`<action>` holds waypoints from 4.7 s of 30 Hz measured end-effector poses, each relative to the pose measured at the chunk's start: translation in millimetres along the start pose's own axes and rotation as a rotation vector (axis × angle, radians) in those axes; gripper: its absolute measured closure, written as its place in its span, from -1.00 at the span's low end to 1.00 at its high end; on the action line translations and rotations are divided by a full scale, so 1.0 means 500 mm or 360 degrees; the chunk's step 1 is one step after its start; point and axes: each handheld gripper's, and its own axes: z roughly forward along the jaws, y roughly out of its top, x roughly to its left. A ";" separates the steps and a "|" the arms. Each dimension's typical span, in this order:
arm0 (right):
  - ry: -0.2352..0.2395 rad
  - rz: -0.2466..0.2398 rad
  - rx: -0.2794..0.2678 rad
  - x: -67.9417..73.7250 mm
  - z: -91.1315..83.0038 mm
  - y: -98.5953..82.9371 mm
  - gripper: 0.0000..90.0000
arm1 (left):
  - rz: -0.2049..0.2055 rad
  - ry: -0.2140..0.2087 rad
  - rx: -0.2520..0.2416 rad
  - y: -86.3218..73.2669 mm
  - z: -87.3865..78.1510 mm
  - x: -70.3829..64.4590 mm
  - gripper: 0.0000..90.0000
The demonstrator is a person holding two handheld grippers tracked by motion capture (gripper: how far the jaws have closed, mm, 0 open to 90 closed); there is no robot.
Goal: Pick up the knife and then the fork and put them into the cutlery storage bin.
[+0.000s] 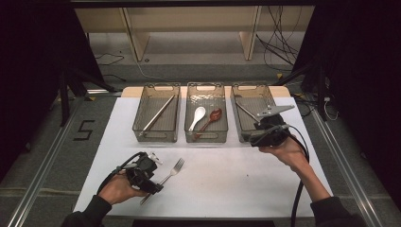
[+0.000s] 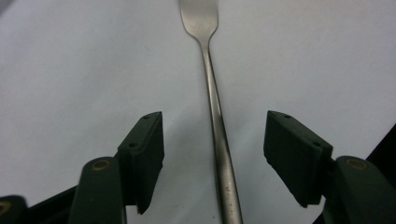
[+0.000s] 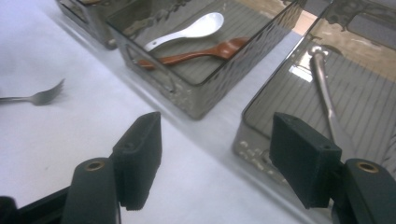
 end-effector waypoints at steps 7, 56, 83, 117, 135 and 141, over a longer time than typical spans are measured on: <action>0.0037 0.0011 -0.0025 0.028 -0.005 -0.055 -0.23 | 0.0007 0.0006 0.0040 0.007 0.015 -0.001 0.09; 0.0143 0.0007 -0.0124 0.107 -0.048 -0.123 -0.29 | 0.0266 0.0015 0.0122 0.020 0.037 -0.024 0.83; 0.0203 -0.0059 -0.0121 0.129 -0.036 -0.115 -0.29 | 0.0320 -0.0134 -0.0046 0.046 -0.011 -0.059 0.83; 0.0387 -0.0889 0.0027 0.338 0.066 -0.090 -0.06 | 0.0463 -0.0482 0.0009 0.131 -0.024 -0.120 0.83; 0.0366 -0.1127 0.0076 0.354 0.079 -0.102 0.40 | 0.0547 -0.0514 0.0052 0.148 -0.034 -0.150 0.83; 0.0366 -0.1220 0.0097 0.360 0.083 -0.108 0.62 | 0.0547 -0.0534 0.0055 0.149 -0.032 -0.158 0.83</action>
